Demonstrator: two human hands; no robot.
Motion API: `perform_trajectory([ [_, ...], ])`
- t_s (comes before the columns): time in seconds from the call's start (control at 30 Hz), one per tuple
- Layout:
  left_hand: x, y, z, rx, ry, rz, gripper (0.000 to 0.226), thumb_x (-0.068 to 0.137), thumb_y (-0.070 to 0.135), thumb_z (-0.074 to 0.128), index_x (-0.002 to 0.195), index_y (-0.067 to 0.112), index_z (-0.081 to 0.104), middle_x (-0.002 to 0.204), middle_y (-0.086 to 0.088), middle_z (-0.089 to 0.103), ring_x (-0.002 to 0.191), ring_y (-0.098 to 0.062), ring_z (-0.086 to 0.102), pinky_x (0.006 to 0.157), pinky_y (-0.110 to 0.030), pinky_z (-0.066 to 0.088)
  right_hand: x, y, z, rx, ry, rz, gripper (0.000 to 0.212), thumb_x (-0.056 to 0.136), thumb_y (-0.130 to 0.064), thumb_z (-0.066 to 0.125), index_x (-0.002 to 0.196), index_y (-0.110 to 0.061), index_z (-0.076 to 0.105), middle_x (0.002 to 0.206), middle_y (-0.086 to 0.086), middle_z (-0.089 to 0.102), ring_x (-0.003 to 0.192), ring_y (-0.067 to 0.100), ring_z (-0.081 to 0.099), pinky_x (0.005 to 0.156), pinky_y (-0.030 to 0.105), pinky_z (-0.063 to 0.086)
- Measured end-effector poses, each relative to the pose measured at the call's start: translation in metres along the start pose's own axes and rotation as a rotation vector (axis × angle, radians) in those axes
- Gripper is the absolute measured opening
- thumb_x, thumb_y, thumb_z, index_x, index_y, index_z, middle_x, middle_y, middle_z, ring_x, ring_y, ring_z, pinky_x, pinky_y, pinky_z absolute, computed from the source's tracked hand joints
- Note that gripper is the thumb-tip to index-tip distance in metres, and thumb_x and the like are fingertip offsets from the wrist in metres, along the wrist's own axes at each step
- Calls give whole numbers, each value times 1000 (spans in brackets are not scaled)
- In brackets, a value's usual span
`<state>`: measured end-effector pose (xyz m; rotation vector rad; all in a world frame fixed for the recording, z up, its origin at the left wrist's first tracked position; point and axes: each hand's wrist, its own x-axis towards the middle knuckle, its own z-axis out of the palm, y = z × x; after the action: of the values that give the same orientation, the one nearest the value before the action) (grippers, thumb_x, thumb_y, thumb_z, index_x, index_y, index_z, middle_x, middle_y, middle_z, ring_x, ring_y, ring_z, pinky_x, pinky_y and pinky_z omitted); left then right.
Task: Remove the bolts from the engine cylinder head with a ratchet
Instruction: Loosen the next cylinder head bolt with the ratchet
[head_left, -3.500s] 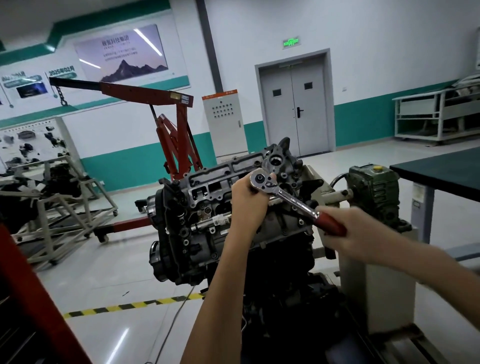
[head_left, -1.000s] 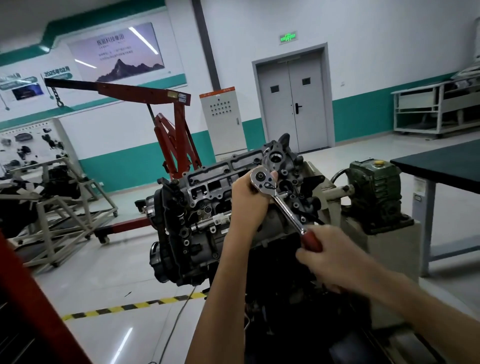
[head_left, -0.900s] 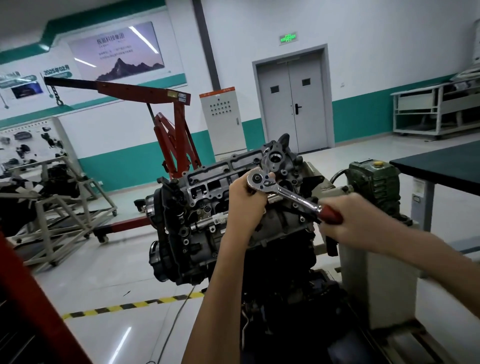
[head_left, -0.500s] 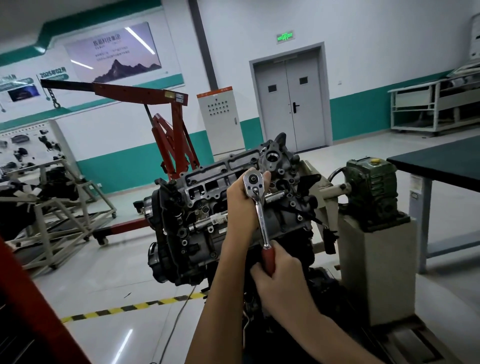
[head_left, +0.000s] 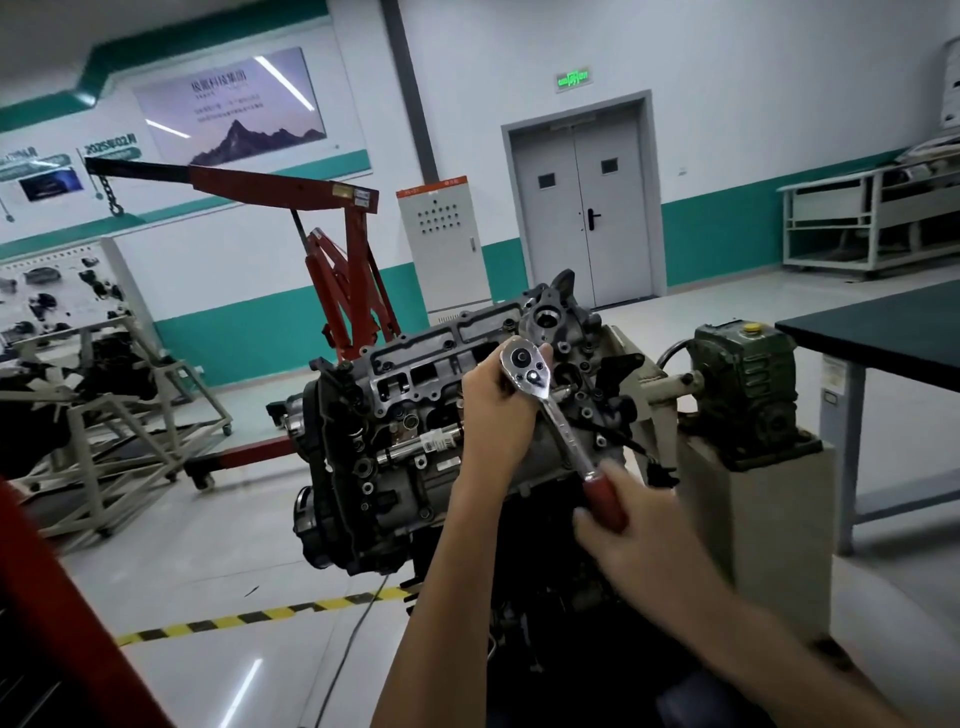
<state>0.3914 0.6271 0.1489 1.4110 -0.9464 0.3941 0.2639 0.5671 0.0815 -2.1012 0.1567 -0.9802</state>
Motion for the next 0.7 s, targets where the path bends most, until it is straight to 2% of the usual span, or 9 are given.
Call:
perform_trajectory([
  [0.1,-1,0,0,13,-1,20,45,93,15,62,59,26,35,52,17,35,56,-4,29,56,-22,30,-16,-23,47,310,-34,125,20,81,-4,59,73,-17,47,51,-5,41,37,3,44,40,10,33],
  [0.17,0,0,-2,17,-10,21,45,93,16,62,58,27,35,53,17,35,56,-4,30,56,-22,31,-13,-24,47,316,-72,117,17,81,-4,58,75,-16,47,52,-4,42,37,4,43,40,11,33],
  [0.23,3,0,-2,32,-10,3,47,92,15,63,54,30,39,51,16,38,55,-4,33,57,-24,33,-3,-13,17,184,-138,57,23,78,-3,59,71,-21,47,50,-6,42,37,2,43,39,7,30],
  [0.3,7,0,-2,66,-20,11,52,90,10,63,49,32,39,47,16,39,52,-1,32,54,-21,31,15,1,-26,-9,-248,-39,31,76,0,61,67,-25,45,49,-8,43,38,1,44,40,9,33],
  [0.4,10,-1,-2,117,-23,43,56,86,-1,61,50,32,33,44,15,38,48,-2,29,50,-19,26,50,8,-74,-307,-330,-167,36,77,-2,63,68,-31,43,57,0,52,44,11,50,47,28,47],
  [0.47,6,-1,-3,98,-11,52,56,86,-3,60,52,32,34,45,16,39,49,-2,29,49,-17,25,58,9,-77,-362,-326,-166,33,79,-5,62,70,-30,43,59,3,53,46,18,51,49,35,49],
  [0.53,2,-1,-3,60,-9,59,52,90,2,61,54,32,36,48,17,40,51,-2,30,50,-17,27,43,10,-59,-244,-270,-130,28,79,-5,63,71,-25,45,55,0,50,43,11,47,45,25,44],
  [0.6,-1,0,-3,36,2,52,47,92,11,61,56,32,38,50,17,41,52,-1,31,52,-18,30,14,5,-24,-60,-125,-62,21,77,-4,65,73,-16,49,51,-5,43,40,5,41,44,12,33],
  [0.7,-2,1,0,34,10,42,44,93,17,62,58,27,36,53,15,35,55,-5,29,55,-25,30,-15,-15,32,186,-16,89,18,79,-5,62,77,-15,48,52,-4,42,40,4,44,41,9,32],
])
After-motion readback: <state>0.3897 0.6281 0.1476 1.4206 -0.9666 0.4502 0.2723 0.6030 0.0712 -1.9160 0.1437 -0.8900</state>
